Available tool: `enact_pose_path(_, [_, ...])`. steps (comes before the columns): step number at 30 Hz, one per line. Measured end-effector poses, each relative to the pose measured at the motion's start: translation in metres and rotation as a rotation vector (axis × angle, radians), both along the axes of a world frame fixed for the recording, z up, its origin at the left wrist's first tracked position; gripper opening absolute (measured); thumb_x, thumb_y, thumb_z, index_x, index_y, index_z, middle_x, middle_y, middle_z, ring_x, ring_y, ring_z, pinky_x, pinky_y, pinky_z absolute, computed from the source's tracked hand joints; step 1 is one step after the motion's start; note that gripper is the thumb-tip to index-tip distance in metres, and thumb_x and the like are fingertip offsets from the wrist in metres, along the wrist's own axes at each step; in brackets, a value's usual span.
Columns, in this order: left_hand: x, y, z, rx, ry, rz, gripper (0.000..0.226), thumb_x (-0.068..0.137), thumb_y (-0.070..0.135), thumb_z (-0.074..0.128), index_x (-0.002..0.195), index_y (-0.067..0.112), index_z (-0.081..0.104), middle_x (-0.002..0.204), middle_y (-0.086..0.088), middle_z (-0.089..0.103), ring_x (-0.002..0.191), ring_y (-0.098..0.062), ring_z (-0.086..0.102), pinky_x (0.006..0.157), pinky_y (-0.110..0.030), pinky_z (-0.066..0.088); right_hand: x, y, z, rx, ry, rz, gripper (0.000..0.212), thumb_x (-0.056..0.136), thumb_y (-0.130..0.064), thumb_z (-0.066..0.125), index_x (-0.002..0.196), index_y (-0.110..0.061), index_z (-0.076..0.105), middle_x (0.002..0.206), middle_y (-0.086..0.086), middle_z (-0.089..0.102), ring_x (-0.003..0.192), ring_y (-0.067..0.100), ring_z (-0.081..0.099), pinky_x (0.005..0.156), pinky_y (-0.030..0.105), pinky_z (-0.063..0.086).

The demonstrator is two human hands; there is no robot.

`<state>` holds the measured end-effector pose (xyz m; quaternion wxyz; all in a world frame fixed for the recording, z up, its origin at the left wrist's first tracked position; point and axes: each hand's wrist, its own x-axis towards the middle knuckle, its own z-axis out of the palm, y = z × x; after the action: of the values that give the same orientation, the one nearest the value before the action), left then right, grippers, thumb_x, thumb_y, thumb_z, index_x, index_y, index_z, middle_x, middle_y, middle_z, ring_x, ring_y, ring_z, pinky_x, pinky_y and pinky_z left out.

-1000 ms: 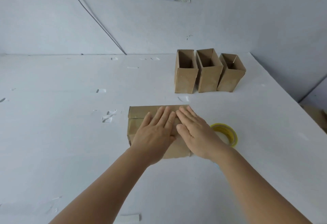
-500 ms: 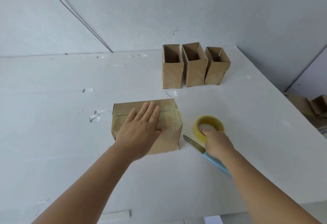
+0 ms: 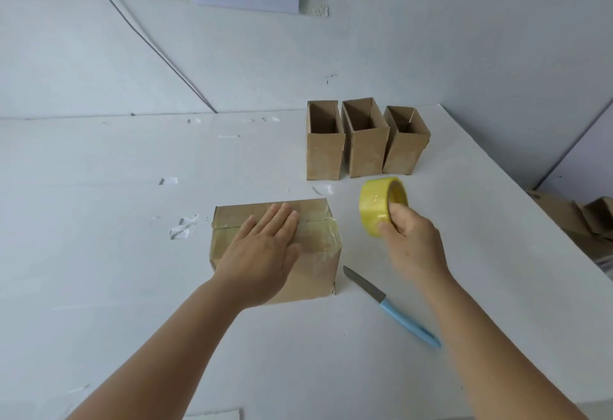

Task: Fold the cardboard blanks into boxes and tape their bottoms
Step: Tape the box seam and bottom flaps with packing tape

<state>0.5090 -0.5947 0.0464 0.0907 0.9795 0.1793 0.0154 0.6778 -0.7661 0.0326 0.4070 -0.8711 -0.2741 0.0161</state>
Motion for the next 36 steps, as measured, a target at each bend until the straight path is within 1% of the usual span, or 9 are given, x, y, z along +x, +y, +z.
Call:
enact_pose_path(6, [-0.003, 0.001, 0.007, -0.167, -0.145, 0.006, 0.06, 0.102, 0.026, 0.031, 0.153, 0.017, 0.001, 0.161, 0.006, 0.007, 0.147, -0.006, 0.0, 0.117, -0.026, -0.001, -0.05, 0.042, 0.049, 0.28, -0.038, 0.168, 0.023, 0.09, -0.015, 0.056, 0.107, -0.026, 0.067, 0.092, -0.007, 0.072, 0.087, 0.016, 0.066, 0.077, 0.038, 0.054])
enact_pose_path(11, [-0.01, 0.006, 0.009, -0.53, -0.399, 0.11, 0.077, 0.094, 0.014, 0.05, 0.154, 0.019, 0.002, 0.153, 0.009, 0.029, 0.139, -0.006, 0.027, 0.113, -0.026, 0.025, -0.077, 0.077, 0.032, 0.315, -0.073, 0.233, 0.026, 0.09, -0.018, 0.058, 0.113, -0.027, 0.065, 0.095, -0.011, 0.071, 0.087, 0.011, 0.065, 0.076, 0.035, 0.053])
enact_pose_path(15, [-0.017, 0.01, 0.009, -0.837, -0.742, 0.308, 0.063, 0.094, 0.01, 0.055, 0.149, 0.02, 0.026, 0.136, 0.01, 0.053, 0.122, 0.005, 0.049, 0.101, -0.019, 0.042, -0.088, 0.09, 0.014, 0.366, -0.11, 0.227, 0.019, 0.086, -0.012, 0.064, 0.103, -0.021, 0.065, 0.092, -0.007, 0.072, 0.087, 0.016, 0.066, 0.074, 0.034, 0.052])
enact_pose_path(17, [-0.019, 0.01, 0.014, -0.952, -0.823, 0.384, 0.049, 0.094, 0.01, 0.056, 0.14, 0.019, 0.042, 0.122, 0.009, 0.064, 0.109, 0.006, 0.059, 0.09, -0.014, 0.046, -0.09, 0.093, 0.01, 0.381, -0.18, 0.23, 0.015, 0.083, -0.01, 0.065, 0.095, -0.019, 0.064, 0.085, -0.006, 0.07, 0.081, 0.019, 0.064, 0.068, 0.033, 0.05])
enact_pose_path(19, [-0.017, 0.013, 0.018, -1.058, -0.833, 0.417, 0.036, 0.093, 0.012, 0.058, 0.129, 0.015, 0.056, 0.112, 0.006, 0.07, 0.103, -0.001, 0.064, 0.091, -0.021, 0.05, -0.089, 0.096, 0.006, 0.378, -0.243, 0.225, 0.013, 0.082, -0.008, 0.066, 0.091, -0.017, 0.063, 0.08, -0.005, 0.067, 0.078, 0.022, 0.062, 0.064, 0.035, 0.049])
enact_pose_path(22, [-0.015, 0.016, 0.025, -1.202, -0.833, 0.437, 0.023, 0.091, 0.012, 0.06, 0.112, 0.013, 0.07, 0.102, -0.005, 0.074, 0.097, -0.019, 0.07, 0.091, -0.042, 0.054, -0.085, 0.1, 0.001, 0.37, -0.28, 0.214, 0.014, 0.081, -0.011, 0.066, 0.09, -0.02, 0.061, 0.08, -0.003, 0.066, 0.077, 0.024, 0.06, 0.062, 0.037, 0.05])
enact_pose_path(24, [-0.014, 0.017, 0.03, -1.253, -0.839, 0.457, 0.017, 0.09, 0.013, 0.061, 0.102, 0.012, 0.074, 0.097, -0.009, 0.075, 0.095, -0.025, 0.071, 0.091, -0.047, 0.054, -0.085, 0.1, -0.001, 0.37, -0.29, 0.21, 0.012, 0.08, -0.015, 0.065, 0.09, -0.02, 0.061, 0.081, -0.004, 0.066, 0.077, 0.025, 0.06, 0.062, 0.038, 0.051])
enact_pose_path(30, [-0.01, 0.022, 0.033, -1.331, -0.832, 0.51, 0.02, 0.094, 0.02, 0.058, 0.096, 0.009, 0.075, 0.095, -0.011, 0.075, 0.096, -0.024, 0.07, 0.092, -0.044, 0.054, -0.087, 0.103, -0.005, 0.381, -0.314, 0.191, 0.016, 0.079, -0.019, 0.064, 0.09, -0.026, 0.054, 0.076, -0.004, 0.067, 0.072, 0.026, 0.06, 0.06, 0.036, 0.051])
enact_pose_path(36, [-0.009, 0.028, 0.032, -1.313, -0.806, 0.592, 0.01, 0.085, 0.015, 0.068, 0.084, 0.007, 0.075, 0.088, -0.014, 0.075, 0.084, -0.026, 0.07, 0.083, -0.043, 0.056, -0.09, 0.102, -0.008, 0.388, -0.309, 0.19, 0.019, 0.077, -0.009, 0.07, 0.085, -0.022, 0.058, 0.069, -0.005, 0.063, 0.066, 0.014, 0.051, 0.056, 0.027, 0.041])
